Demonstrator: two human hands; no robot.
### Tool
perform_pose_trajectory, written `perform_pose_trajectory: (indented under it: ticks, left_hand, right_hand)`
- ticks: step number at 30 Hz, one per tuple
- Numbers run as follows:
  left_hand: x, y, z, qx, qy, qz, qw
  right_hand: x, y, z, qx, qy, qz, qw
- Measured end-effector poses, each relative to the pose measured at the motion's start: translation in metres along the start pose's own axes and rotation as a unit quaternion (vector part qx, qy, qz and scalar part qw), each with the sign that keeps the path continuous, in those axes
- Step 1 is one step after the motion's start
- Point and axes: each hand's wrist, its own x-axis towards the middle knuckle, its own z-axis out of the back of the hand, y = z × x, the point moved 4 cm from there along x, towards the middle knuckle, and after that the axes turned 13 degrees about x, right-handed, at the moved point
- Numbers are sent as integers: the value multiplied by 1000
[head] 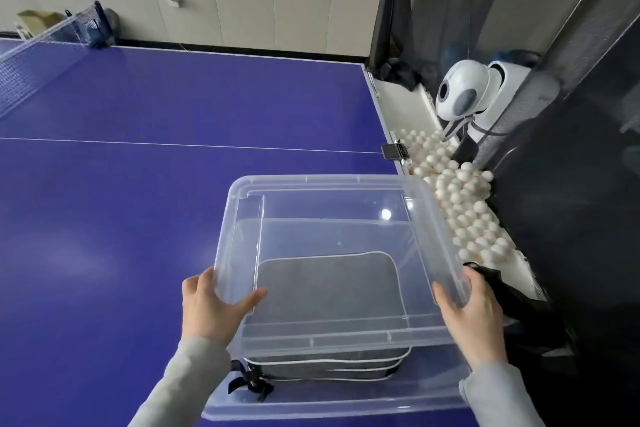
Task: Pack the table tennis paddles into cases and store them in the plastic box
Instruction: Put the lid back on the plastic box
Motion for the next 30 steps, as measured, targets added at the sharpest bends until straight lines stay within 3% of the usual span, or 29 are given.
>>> perform_pose_trajectory:
  ticks: [11,30]
  left_hand:
    - [-28,15,-6,40,-19,5,999]
    - [-53,38,-3,32,-6,25,999]
  right_hand:
    - [-28,-34,5,-9,41,-42,998]
    - [-63,-39,12,-9,57,-37,998]
